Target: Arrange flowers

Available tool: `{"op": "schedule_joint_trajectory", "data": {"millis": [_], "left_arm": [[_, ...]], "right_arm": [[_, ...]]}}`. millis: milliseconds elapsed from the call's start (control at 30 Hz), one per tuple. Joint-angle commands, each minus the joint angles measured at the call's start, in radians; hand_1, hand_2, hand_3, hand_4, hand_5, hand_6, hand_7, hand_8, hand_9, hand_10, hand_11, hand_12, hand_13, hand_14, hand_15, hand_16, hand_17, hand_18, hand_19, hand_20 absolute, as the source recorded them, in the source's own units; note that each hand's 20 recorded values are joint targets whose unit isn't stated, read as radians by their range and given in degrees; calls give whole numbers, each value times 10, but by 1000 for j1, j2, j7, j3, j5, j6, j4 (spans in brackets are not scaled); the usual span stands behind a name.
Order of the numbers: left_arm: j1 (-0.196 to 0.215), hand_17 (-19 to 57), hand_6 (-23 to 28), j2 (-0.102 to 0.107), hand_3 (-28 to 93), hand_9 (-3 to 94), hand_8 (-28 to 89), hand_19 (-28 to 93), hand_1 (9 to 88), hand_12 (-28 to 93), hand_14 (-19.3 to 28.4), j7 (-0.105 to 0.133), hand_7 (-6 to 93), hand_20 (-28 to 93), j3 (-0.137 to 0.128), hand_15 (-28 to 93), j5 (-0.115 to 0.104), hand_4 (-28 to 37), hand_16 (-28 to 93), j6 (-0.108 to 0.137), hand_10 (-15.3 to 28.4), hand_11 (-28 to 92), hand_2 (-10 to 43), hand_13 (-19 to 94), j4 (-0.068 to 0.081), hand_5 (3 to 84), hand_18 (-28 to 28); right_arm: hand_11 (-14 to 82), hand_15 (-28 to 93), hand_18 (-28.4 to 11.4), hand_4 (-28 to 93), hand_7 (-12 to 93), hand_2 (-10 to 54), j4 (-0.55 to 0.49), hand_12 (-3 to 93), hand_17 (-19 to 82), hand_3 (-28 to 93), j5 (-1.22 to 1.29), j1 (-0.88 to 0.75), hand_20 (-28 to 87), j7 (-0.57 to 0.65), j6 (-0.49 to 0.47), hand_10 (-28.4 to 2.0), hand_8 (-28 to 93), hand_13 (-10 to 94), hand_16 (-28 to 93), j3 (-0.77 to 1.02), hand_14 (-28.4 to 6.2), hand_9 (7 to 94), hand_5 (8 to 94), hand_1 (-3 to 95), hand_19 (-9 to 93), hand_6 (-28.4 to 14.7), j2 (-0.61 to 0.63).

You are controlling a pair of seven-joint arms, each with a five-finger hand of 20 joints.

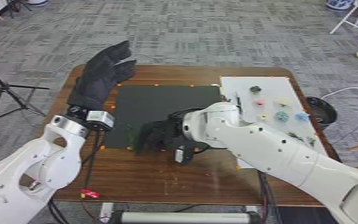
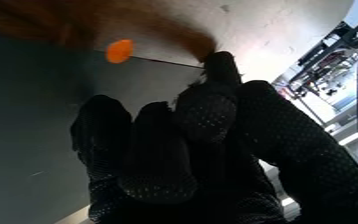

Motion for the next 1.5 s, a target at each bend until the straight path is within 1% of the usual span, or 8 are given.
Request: {"op": "schedule_joint_trajectory", "data": {"millis": [33, 267, 433, 567, 767, 867, 1133, 1500], "left_arm": [[-10, -82, 28, -15, 656, 164, -117, 407, 301, 170, 153, 5, 240, 75, 5, 326, 2, -219, -10, 0, 119, 254, -74, 142, 1, 255, 182], [-6, -95, 25, -6, 668, 165, -132, 402, 300, 156, 160, 14, 268, 86, 8, 386, -5, -224, -27, 9, 120, 295, -74, 139, -3, 251, 186], [-13, -135, 20, -8, 705, 163, -200, 368, 297, 69, 186, 15, 370, 146, 16, 622, -7, -237, -133, 8, 128, 451, -77, 146, 0, 241, 196], [-19, -138, 21, -8, 712, 161, -209, 359, 296, 56, 189, 16, 381, 150, 22, 629, -9, -241, -145, 8, 130, 460, -78, 141, 1, 240, 196], [-11, -173, 17, -10, 738, 173, -260, 310, 299, 3, 215, 14, 458, 189, 15, 778, -9, -250, -202, 9, 141, 580, -80, 237, 1, 236, 199], [-14, -175, 16, -10, 742, 174, -265, 309, 298, -6, 213, 15, 468, 192, 17, 771, -9, -250, -212, 7, 141, 588, -80, 225, 3, 236, 200], [11, -136, 15, -7, 729, 159, -221, 369, 292, 29, 181, 18, 405, 160, -2, 616, -9, -247, -153, 13, 125, 485, -79, 139, -5, 235, 197], [-4, -101, 0, -8, 762, 168, -261, 518, 282, 24, 136, 20, 461, 107, 10, 679, -10, -265, -158, 11, 108, 539, -91, 197, 0, 227, 194]], "right_arm": [[618, 852, -244, -16, 185, 156, 24, 431, 488, 932, -11, 12, 692, -3, 13, -122, -129, 815, 326, -1, -101, 812, 551, 252, 932, -4, -57], [620, 851, -243, -15, 197, 162, 22, 431, 491, 932, 7, 16, 691, 10, 36, -117, -137, 817, 328, -8, -97, 814, 551, 247, 932, -1, -47], [631, 847, -241, -16, 235, 184, 34, 409, 498, 932, 3, 17, 690, 14, 41, -108, -156, 823, 332, -6, -89, 818, 546, 232, 932, 10, -57], [635, 845, -241, -15, 241, 187, 40, 400, 499, 932, 9, 16, 691, 15, 49, -107, -164, 824, 336, 0, -87, 819, 547, 229, 932, 12, -64], [639, 842, -238, -29, 267, 198, 33, 394, 504, 932, 1, 6, 690, 11, 38, -101, -177, 830, 340, 10, -80, 822, 543, 220, 932, 21, -59], [639, 840, -236, -27, 273, 198, 22, 394, 505, 932, 0, 7, 690, 14, 32, -99, -183, 831, 342, 4, -78, 823, 541, 218, 932, 22, -39], [637, 839, -238, -20, 248, 192, -41, 396, 503, 932, -4, -20, 690, 7, -13, -104, -173, 830, 345, 12, -81, 821, 544, 221, 932, 14, 5], [638, 837, -236, -8, 260, 200, -60, 393, 507, 932, 42, -41, 686, 7, -66, -97, -176, 834, 342, 17, -75, 825, 539, 211, 932, 37, -23]]}}
